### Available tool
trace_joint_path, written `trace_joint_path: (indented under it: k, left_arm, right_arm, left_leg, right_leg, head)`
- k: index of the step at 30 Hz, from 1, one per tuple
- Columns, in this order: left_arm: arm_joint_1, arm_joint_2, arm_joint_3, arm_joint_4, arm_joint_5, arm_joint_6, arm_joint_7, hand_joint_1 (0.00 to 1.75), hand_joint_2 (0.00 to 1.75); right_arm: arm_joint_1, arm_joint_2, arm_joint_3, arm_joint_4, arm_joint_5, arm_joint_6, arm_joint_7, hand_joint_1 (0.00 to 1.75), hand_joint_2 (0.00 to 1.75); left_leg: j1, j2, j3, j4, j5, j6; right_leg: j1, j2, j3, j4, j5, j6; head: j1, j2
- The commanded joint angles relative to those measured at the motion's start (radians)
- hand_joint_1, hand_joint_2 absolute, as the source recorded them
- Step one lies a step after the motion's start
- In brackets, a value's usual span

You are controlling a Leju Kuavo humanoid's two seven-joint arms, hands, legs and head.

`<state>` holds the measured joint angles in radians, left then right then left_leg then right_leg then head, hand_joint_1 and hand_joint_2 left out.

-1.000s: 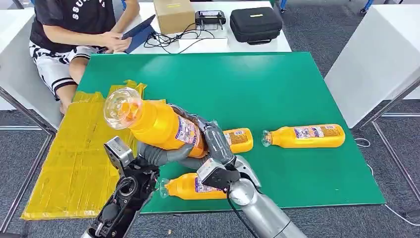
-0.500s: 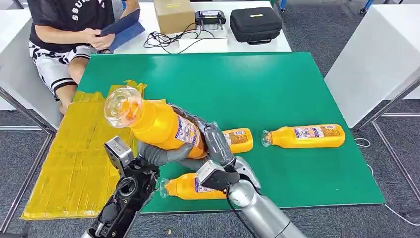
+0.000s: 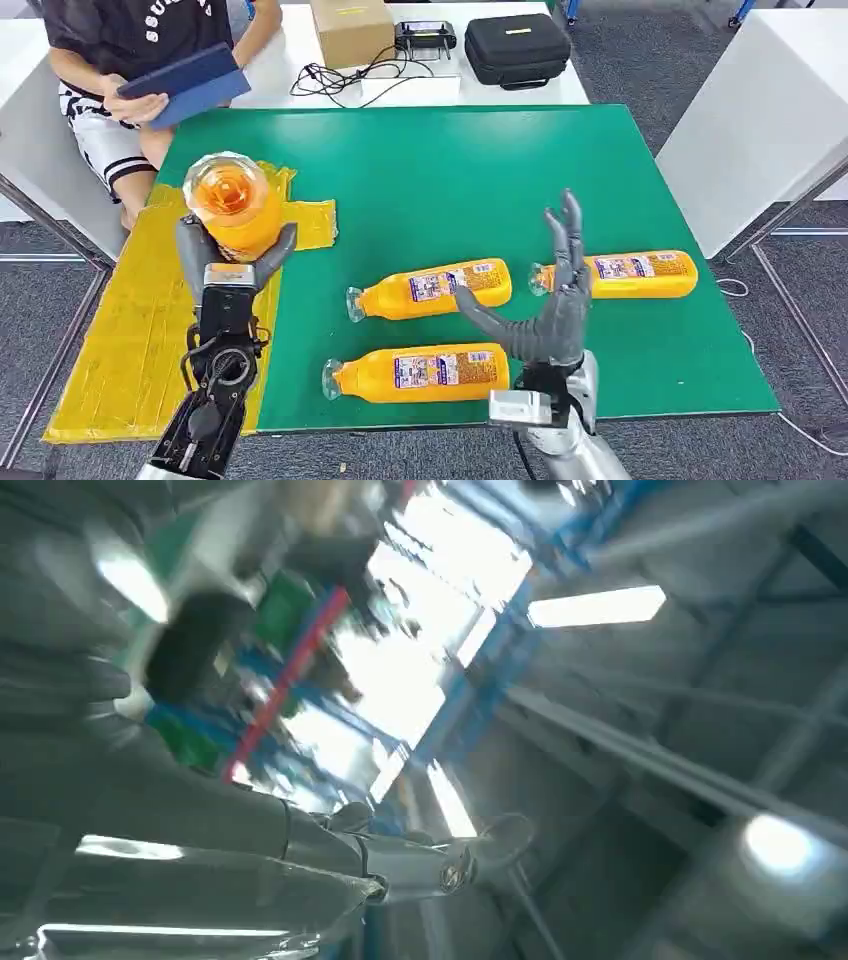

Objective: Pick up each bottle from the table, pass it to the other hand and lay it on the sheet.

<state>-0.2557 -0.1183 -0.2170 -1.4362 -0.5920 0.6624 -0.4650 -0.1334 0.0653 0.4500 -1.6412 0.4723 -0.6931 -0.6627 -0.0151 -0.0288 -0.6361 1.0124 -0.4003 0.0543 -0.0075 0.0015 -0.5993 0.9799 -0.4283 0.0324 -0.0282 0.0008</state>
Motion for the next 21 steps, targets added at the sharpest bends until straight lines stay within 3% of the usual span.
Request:
trace_joint_path:
  k: [1,2,3,7,13,15,16,21]
  left_arm:
    - [-0.103,0.009,0.188,0.263,-0.879,0.031,0.344,1.75,1.75]
    - [-0.118,0.047,0.162,0.288,-0.979,0.009,0.438,1.75,1.75]
    - [-0.196,0.219,-0.124,0.367,-0.979,-0.045,0.748,1.75,1.75]
    - [-0.349,0.308,-0.406,0.605,-0.979,-0.238,0.931,1.75,1.75]
    - [-0.445,0.274,-0.358,0.926,-0.979,-0.312,0.817,1.75,1.75]
    - [-0.462,0.275,-0.375,0.971,-0.979,-0.333,0.894,1.75,1.75]
    - [-0.460,0.275,-0.359,0.982,-0.979,-0.337,0.904,1.75,1.75]
    - [-0.442,0.286,-0.328,0.999,-0.979,-0.351,0.927,1.75,1.75]
  right_arm:
    - [0.106,0.096,-0.265,-0.186,0.063,-0.005,-0.035,0.00,1.75]
    - [0.106,0.095,-0.267,-0.183,0.065,-0.005,-0.035,0.00,1.75]
    - [0.107,0.094,-0.271,-0.178,0.070,-0.005,-0.035,0.00,1.75]
    - [0.104,0.079,-0.264,-0.142,0.063,-0.005,-0.035,0.00,1.75]
    - [0.073,0.085,-0.297,-0.088,0.090,-0.005,-0.035,0.00,1.75]
    - [0.048,0.089,-0.307,-0.072,0.083,-0.005,-0.035,0.00,1.75]
    - [0.039,0.090,-0.307,-0.065,0.091,-0.005,-0.032,0.00,1.75]
    - [0.034,0.102,-0.306,-0.067,0.126,-0.005,-0.020,0.00,1.75]
  left_leg:
    - [0.001,0.001,0.006,0.000,-0.002,-0.004]
    - [0.000,-0.001,0.004,-0.001,-0.001,-0.004]
    - [0.001,0.000,0.005,-0.001,-0.001,-0.004]
    - [0.001,-0.003,0.003,-0.001,0.002,-0.004]
    - [0.002,0.003,0.008,-0.002,0.001,-0.007]
    - [0.002,0.005,0.004,-0.001,0.002,-0.005]
    - [0.003,0.009,0.009,-0.001,-0.001,-0.008]
    - [0.002,0.008,0.003,0.000,0.001,-0.005]
  right_leg:
    - [0.001,-0.002,0.006,0.000,-0.003,-0.001]
    - [0.000,-0.002,0.004,0.000,-0.001,-0.001]
    - [0.001,-0.002,0.005,-0.001,-0.002,-0.001]
    - [0.001,-0.005,0.002,-0.001,-0.001,-0.002]
    - [0.002,0.000,0.006,-0.002,0.001,-0.004]
    - [0.001,0.004,0.002,0.000,0.002,-0.004]
    - [0.002,0.005,0.008,-0.001,0.001,-0.004]
    - [0.001,0.006,0.001,0.000,0.002,-0.004]
  head:
    - [0.000,0.000]
    - [0.000,0.000]
    - [0.000,0.000]
    - [0.000,0.000]
    - [0.000,0.000]
    - [0.000,0.000]
    - [0.000,0.000]
    - [0.000,0.000]
